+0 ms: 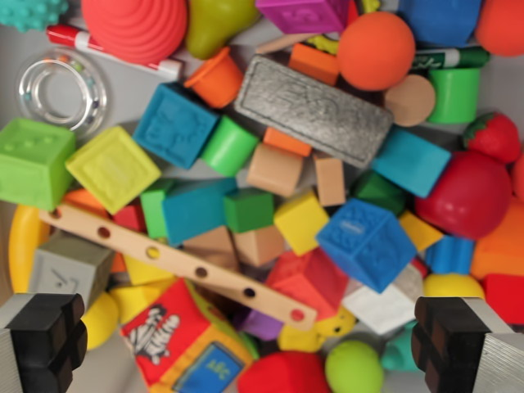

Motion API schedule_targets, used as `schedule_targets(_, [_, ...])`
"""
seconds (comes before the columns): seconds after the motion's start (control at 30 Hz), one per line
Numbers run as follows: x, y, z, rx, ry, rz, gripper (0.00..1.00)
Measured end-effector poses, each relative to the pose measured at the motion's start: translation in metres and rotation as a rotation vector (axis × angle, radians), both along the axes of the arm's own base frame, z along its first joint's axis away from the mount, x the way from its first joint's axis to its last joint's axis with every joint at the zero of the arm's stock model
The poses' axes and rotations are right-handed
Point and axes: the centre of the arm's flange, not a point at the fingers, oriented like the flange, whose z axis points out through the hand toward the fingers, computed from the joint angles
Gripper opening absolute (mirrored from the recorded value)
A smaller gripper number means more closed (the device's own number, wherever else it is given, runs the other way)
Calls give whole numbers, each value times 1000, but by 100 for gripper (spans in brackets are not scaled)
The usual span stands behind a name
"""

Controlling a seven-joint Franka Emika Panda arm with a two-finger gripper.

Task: Pick an object from the bin

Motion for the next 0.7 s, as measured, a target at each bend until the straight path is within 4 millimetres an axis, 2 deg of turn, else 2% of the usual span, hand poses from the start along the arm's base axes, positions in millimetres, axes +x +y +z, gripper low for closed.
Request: schedule_targets(0.7, [-3, 0, -4, 0, 5, 14, 100])
